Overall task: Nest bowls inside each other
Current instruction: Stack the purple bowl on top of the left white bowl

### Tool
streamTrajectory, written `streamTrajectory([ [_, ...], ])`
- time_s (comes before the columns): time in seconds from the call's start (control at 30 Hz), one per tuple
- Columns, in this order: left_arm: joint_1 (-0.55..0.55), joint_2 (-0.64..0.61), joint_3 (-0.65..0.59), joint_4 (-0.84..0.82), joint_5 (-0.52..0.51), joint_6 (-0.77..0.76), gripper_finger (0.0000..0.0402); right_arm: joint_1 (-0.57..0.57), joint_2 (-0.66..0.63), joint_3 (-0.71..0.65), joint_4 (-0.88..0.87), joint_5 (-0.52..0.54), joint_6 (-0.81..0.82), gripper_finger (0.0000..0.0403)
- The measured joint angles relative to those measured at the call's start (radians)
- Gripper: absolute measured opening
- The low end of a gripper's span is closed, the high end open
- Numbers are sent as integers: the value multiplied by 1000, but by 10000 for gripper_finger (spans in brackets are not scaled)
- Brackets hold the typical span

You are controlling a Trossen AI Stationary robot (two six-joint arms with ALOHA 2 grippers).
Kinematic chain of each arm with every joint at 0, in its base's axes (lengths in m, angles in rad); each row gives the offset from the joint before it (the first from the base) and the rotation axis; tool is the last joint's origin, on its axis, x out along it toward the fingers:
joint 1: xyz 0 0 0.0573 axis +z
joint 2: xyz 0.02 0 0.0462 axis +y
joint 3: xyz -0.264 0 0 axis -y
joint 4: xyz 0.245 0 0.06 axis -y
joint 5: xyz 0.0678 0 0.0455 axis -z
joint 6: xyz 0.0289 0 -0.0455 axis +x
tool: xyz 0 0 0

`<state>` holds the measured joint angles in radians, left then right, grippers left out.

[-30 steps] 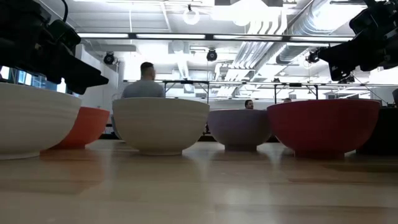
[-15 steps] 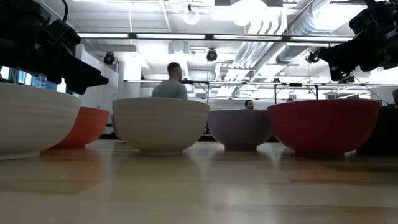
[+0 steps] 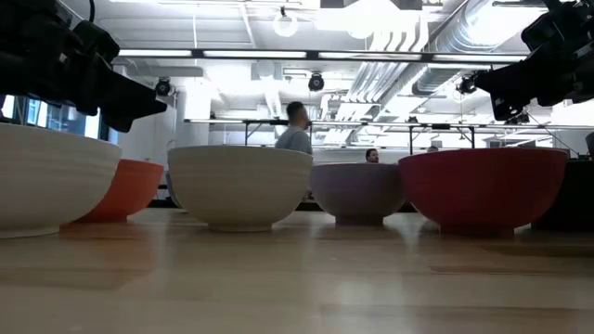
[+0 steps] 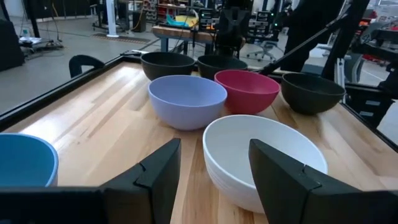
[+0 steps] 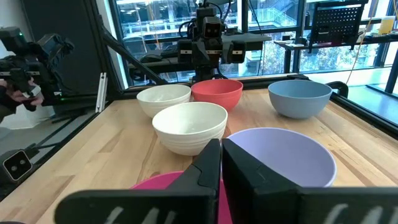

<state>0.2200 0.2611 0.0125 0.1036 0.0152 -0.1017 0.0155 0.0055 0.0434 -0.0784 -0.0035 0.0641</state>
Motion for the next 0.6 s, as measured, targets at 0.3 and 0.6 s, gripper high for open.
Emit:
streamTrajectory([
  [0.3,0,0,0,0,4,0,179,0,0,0,0,6,-59,7],
  [0.6,0,0,0,-9,1,-62,179,0,0,0,1,11,-151,7],
])
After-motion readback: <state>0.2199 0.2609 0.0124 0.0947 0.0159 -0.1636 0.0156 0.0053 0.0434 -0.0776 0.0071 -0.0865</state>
